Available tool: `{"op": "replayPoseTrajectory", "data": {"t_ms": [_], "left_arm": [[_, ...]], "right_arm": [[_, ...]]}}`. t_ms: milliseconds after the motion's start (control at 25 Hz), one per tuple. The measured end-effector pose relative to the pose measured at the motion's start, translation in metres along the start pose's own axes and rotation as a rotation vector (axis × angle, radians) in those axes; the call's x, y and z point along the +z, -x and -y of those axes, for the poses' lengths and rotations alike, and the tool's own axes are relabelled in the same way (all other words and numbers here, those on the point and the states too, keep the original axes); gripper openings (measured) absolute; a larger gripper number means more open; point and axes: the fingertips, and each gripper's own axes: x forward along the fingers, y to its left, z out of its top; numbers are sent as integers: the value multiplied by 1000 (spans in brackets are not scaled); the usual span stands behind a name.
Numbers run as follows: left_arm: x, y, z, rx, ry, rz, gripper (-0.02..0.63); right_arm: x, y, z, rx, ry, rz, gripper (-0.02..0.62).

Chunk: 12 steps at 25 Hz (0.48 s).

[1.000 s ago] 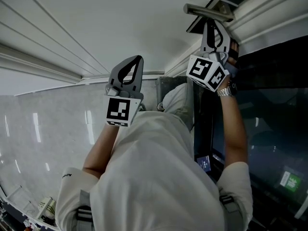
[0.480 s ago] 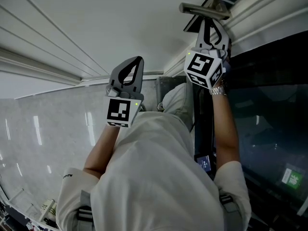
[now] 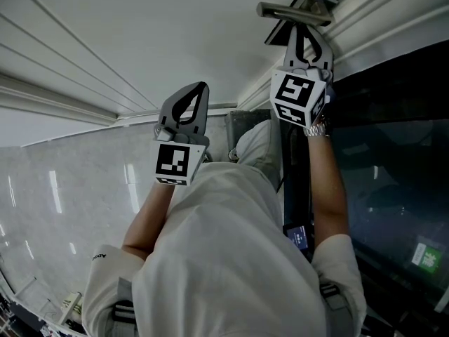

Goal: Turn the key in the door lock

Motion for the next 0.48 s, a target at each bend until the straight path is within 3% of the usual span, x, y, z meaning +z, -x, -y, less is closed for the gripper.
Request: {"op": "replayPoseTrajectory", "data": {"t_ms": [40,280,480], "left_arm": [[0,0,0,0,-1,0,9],[1,-1,1,0,-3,0,9],[1,0,5,-7,-8,-3,9]], "right_arm": [[0,0,1,12,-60,3,9],[-3,-1,7,36,-315,-3,9],[-7,0,14,98,-662,-5,9]]}}
